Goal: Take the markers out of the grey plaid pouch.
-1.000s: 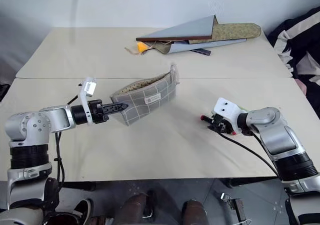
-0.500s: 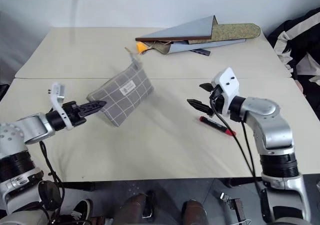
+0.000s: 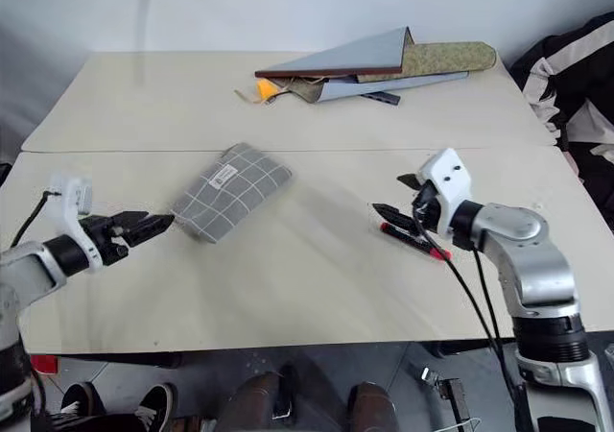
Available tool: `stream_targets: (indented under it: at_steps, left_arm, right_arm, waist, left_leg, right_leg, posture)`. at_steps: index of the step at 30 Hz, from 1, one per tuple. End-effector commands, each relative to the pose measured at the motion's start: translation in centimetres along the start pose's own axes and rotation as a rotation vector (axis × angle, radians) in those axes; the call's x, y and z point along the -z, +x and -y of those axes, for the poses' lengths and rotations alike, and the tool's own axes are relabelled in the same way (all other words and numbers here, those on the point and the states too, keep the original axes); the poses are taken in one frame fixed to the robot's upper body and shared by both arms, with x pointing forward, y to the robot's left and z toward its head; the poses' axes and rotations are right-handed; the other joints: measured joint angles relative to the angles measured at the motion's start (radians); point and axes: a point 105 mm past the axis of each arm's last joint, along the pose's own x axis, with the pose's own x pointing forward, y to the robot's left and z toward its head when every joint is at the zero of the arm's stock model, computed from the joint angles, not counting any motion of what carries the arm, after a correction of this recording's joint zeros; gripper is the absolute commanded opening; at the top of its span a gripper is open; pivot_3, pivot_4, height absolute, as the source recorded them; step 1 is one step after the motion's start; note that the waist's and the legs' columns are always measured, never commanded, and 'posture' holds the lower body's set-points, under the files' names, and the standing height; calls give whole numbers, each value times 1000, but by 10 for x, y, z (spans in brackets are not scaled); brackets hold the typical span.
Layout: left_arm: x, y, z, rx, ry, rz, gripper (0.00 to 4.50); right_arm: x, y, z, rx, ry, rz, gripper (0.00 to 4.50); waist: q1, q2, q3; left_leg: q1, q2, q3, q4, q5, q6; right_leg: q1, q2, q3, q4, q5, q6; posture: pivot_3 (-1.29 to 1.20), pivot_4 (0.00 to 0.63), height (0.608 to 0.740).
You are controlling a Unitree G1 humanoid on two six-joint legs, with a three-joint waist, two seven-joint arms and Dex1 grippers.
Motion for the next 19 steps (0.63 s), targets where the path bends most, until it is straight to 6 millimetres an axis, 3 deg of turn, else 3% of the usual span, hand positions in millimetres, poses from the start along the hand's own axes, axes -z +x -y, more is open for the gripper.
stream_targets:
  at_steps: [1,2,4,7,11,14,17,19]
  left_arm:
    - [-16,-8,16,35,140,105,3721]
    - [-12,-11,21,62,182,106,3721]
    - [15,-15,37,130,248,8,3721]
    - [16,-26,62,258,202,138,3721]
    - [29,-32,59,261,295,113,3721]
    - [46,-35,47,250,346,48,3721]
    - [41,-35,42,240,341,104,3721]
    - [44,-35,43,260,372,102,3721]
  right_arm:
    - [-6,-19,26,137,-47,21,3894]
    - [-1,-25,34,186,-50,11,3894]
    - [12,-39,62,369,-7,20,3894]
    - [33,-66,99,651,68,46,3894]
    - [53,-90,122,853,172,85,3894]
    - [73,-109,134,984,142,17,3894]
    - [92,-133,146,1118,108,-64,3894]
    - [97,-131,146,1116,118,-71,3894]
  waist:
    - [2,0,0]
    - [2,0,0]
    - [1,0,0]
    - [1,0,0]
    - [0,0,0]
    - [-2,3,0]
    - [-2,3,0]
    - [-1,3,0]
  left_leg:
    - [0,0,0,0,0,0]
    - [0,0,0,0,0,0]
    - [1,0,0,0,0,0]
    - [1,-1,4,0,0,0]
    - [1,2,2,1,0,-1]
    - [2,2,5,1,2,1]
    - [3,3,6,0,3,4]
    - [3,2,6,0,3,4]
  right_leg:
    - [0,0,0,-1,0,0]
    - [0,-1,0,-1,0,0]
    - [1,-1,0,-1,0,0]
    - [0,-1,0,-2,0,0]
    - [1,-1,1,-3,-1,-2]
    - [0,0,0,-2,-2,-3]
    - [0,0,0,-1,-2,-3]
    - [0,-1,1,-1,-2,-3]
  posture:
    - [0,150,740]
    - [0,150,740]
    - [0,150,740]
    - [0,150,740]
    - [0,150,740]
    - [0,150,740]
    - [0,150,740]
    - [0,150,740]
